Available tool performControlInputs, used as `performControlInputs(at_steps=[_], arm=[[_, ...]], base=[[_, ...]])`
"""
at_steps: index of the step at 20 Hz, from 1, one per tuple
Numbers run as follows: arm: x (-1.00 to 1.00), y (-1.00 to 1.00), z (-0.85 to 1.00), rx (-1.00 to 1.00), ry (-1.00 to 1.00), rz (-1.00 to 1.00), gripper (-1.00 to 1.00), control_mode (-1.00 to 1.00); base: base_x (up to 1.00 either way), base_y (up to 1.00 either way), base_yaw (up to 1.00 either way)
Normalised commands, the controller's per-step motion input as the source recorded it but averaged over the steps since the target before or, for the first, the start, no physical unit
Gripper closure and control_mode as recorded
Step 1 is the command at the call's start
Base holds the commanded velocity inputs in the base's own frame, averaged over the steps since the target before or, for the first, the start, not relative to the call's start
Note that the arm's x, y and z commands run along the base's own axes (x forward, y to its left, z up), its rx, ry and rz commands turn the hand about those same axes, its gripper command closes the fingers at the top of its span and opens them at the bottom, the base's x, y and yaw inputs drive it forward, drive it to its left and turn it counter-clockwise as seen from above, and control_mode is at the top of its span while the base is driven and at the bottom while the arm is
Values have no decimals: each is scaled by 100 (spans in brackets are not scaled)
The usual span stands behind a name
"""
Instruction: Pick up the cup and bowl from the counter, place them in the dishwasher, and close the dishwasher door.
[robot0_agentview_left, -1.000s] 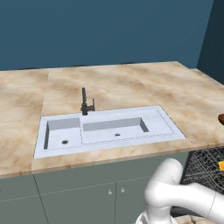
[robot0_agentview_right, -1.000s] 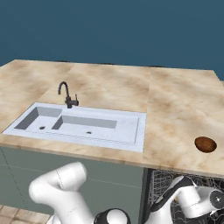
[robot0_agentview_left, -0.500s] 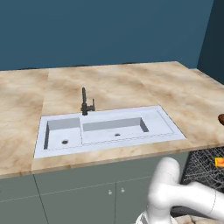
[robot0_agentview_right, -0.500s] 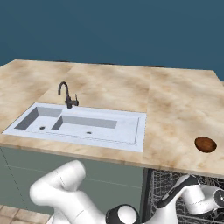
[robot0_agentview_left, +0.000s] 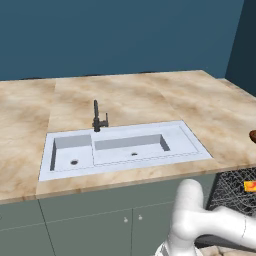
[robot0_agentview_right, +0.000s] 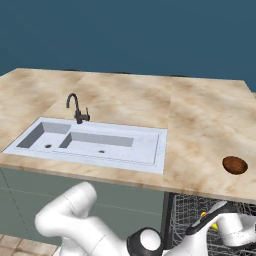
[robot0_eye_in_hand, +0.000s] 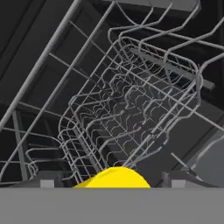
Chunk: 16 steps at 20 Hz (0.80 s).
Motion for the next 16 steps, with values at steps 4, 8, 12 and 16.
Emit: performControlInputs(at_steps=[4,8,12,16], arm=[[-41,-39,7,0,-6,0,-100,-100],[-41,-34,22,0,-8,0,-100,-100],[-6,-4,48,0,-6,0,-100,-100],[0,0,59,0,-3,0,-100,-100]], base=[[0,0,0],[0,0,0],[0,0,0],[0,0,0]])
